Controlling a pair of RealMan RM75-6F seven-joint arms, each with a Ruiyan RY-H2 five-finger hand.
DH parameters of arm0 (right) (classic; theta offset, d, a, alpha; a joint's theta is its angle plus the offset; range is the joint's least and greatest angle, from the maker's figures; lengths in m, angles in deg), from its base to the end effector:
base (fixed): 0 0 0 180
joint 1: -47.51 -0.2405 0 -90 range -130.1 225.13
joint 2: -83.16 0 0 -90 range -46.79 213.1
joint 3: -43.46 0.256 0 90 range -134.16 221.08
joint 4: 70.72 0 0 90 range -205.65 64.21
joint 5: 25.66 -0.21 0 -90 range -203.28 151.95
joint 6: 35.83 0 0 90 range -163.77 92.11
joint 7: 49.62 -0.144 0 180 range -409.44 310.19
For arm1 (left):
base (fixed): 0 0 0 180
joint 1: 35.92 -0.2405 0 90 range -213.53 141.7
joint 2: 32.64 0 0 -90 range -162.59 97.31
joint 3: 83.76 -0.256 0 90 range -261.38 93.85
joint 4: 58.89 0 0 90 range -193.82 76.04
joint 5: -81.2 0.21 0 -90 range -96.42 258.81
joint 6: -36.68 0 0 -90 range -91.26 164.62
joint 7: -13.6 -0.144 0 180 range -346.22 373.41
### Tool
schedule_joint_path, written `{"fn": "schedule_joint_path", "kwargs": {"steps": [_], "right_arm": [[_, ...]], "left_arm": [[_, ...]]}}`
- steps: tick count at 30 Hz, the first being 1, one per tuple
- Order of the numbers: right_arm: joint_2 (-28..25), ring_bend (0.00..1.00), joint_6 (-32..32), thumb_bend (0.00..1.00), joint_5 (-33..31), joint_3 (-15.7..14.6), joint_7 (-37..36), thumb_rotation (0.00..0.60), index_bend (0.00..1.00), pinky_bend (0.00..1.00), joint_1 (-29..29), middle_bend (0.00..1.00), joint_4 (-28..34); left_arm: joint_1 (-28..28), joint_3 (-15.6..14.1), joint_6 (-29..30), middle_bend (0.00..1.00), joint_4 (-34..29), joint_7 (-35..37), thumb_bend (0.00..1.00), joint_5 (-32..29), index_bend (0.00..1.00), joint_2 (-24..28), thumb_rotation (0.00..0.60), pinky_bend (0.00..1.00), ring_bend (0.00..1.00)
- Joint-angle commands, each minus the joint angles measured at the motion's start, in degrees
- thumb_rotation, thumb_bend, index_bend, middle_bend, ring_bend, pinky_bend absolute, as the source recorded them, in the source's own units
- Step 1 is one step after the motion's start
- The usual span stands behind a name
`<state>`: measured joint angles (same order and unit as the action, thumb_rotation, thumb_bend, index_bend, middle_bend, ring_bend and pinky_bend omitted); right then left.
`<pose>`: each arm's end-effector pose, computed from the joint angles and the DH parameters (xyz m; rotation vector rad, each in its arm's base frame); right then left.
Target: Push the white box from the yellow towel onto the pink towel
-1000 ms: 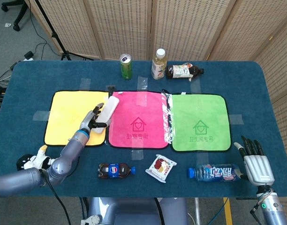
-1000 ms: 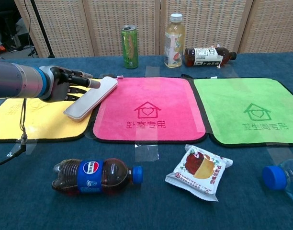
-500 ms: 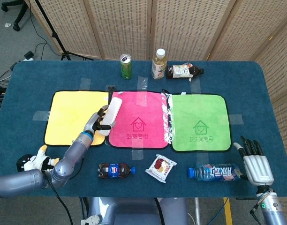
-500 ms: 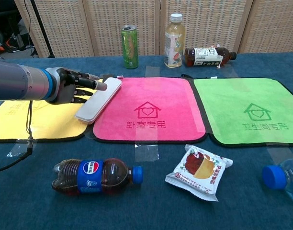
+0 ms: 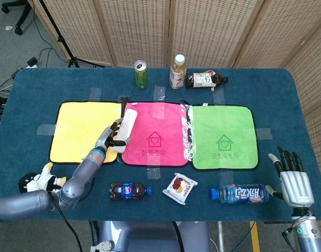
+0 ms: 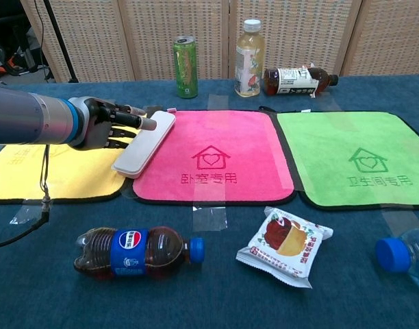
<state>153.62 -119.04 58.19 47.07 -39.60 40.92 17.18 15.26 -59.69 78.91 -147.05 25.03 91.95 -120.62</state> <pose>-0.3159 -0.1937 0.1296 1.4255 -0.8108 0.7915 -0.1200 0.3794 -0.0254 -0.8649 -2.2949 -1.1001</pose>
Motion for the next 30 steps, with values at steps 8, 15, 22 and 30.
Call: {"fn": "schedule_joint_path", "kwargs": {"steps": [8, 15, 22, 30], "right_arm": [[-1.4, 0.00, -2.3, 0.00, 1.2, 0.5, -0.8, 0.600, 0.14, 0.00, 0.9, 0.00, 1.9], [-1.4, 0.00, -1.8, 0.00, 1.5, 0.2, -0.4, 0.600, 0.14, 0.00, 0.7, 0.00, 2.0], [-1.3, 0.00, -1.6, 0.00, 1.6, 0.1, -0.5, 0.600, 0.14, 0.00, 0.7, 0.00, 2.0], [-1.5, 0.00, -1.1, 0.00, 1.5, 0.0, -0.7, 0.600, 0.14, 0.00, 0.7, 0.00, 2.1]], "left_arm": [[0.9, 0.3, 0.0, 0.00, 0.2, -0.5, 0.39, 0.0, 0.02, -1.5, 0.600, 0.02, 0.00], [2.7, 1.2, -0.2, 0.00, 0.3, -1.1, 0.39, -0.2, 0.02, -3.7, 0.600, 0.02, 0.00], [4.2, 1.9, 0.3, 0.00, -0.4, -1.7, 0.39, 0.0, 0.02, -5.5, 0.600, 0.02, 0.00], [4.8, 2.0, 0.8, 0.00, -0.8, -2.4, 0.39, 1.3, 0.02, -6.2, 0.600, 0.02, 0.00]]}}
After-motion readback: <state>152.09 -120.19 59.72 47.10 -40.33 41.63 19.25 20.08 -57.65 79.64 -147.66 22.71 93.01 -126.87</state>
